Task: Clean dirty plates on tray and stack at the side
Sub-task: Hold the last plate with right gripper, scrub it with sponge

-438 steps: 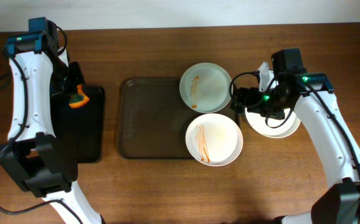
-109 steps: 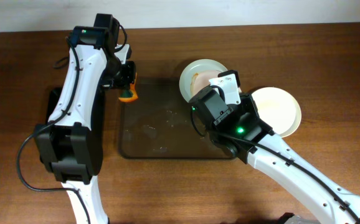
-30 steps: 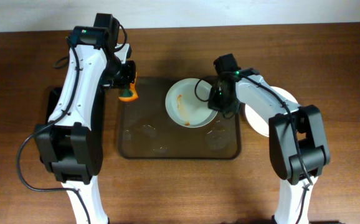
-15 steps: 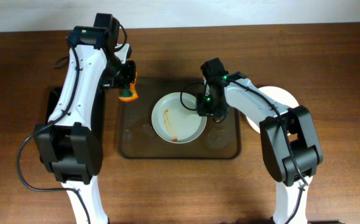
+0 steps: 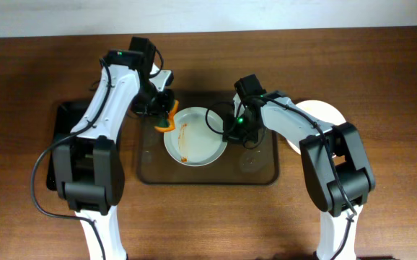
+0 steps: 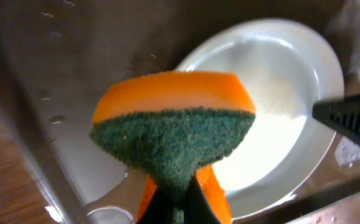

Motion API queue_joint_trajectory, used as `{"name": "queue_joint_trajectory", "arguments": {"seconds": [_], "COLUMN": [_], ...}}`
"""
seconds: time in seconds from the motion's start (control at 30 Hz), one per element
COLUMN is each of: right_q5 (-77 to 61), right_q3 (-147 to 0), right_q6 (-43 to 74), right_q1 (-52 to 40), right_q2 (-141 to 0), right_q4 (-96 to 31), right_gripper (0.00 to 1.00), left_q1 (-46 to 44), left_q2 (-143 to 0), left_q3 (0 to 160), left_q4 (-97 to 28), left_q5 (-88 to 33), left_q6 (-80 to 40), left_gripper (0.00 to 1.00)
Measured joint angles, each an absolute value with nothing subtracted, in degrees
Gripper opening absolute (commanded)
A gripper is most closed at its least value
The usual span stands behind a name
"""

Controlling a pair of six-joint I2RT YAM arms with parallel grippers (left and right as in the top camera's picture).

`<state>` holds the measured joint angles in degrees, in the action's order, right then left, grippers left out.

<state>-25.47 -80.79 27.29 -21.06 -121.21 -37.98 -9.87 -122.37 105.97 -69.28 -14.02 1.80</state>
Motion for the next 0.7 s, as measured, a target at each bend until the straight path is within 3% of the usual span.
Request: {"name": "queue_joint_trajectory", "arguments": {"seconds": [0.23,0.47,0.7], "right_q5": [-25.8,-25.8,-25.9], "right_q3": [-79.9,-79.7,-79.7], "right_q6": [27.9,27.9,27.9], "right_q1": [-21.6,-22.2,-22.2], "right_q2": [-120.8,-120.8,-120.8], "right_q4": [-35.9,-35.6,-35.5], "right_gripper": [0.04,0.04,0.04], "left_q1": [-13.2,-13.7,-16.6], "left_q2": [-122.4,-122.3,-122.3], "left_q3": [93.7,89.0,87.6], "left_q4": [-58.6,-57.7,-58.0], "left_q5": [-15.6,-13.1,-24.6], "left_q6": [4.8,-2.1,-1.6], "left_gripper": [0.00,0.00,0.00]}}
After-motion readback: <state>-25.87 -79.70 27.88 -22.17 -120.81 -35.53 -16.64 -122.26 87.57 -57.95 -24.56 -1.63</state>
